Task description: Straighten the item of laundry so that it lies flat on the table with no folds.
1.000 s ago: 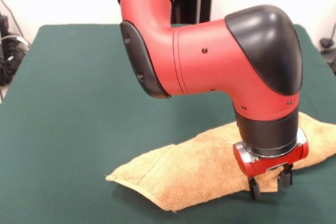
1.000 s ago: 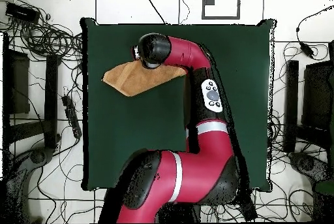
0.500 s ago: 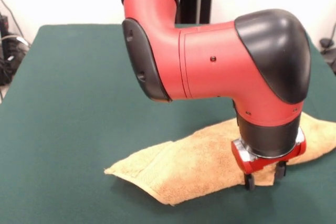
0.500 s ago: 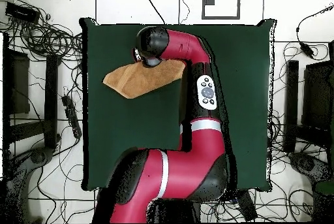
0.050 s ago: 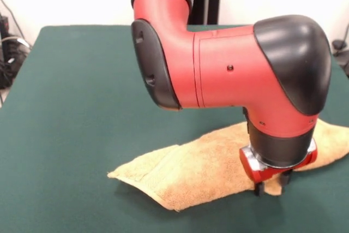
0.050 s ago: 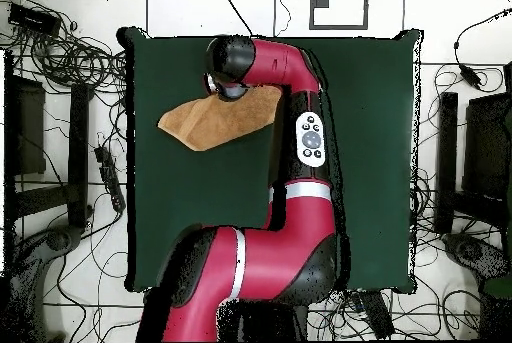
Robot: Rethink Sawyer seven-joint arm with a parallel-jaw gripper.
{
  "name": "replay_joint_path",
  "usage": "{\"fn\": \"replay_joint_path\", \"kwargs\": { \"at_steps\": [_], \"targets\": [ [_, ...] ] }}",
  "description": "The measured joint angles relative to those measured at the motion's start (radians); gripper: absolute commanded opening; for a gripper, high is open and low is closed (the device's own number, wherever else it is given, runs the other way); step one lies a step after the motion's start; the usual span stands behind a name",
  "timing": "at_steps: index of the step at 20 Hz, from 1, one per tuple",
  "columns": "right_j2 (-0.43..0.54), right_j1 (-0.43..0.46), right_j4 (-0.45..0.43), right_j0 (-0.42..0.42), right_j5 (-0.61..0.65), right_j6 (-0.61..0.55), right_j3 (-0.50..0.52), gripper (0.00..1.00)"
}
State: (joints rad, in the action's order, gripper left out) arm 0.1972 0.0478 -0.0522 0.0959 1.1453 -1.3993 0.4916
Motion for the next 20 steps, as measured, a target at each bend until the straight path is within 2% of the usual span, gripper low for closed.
{"fn": "replay_joint_path", "kwargs": {
  "at_steps": [15, 20],
  "targets": [
    [-0.012, 0.029, 0.005, -0.005, 0.074, 0.000, -0.076, 0.00],
    [-0.011, -0.001, 0.009, 0.003, 0.018, 0.000, -0.017, 0.00]
  ]
}}
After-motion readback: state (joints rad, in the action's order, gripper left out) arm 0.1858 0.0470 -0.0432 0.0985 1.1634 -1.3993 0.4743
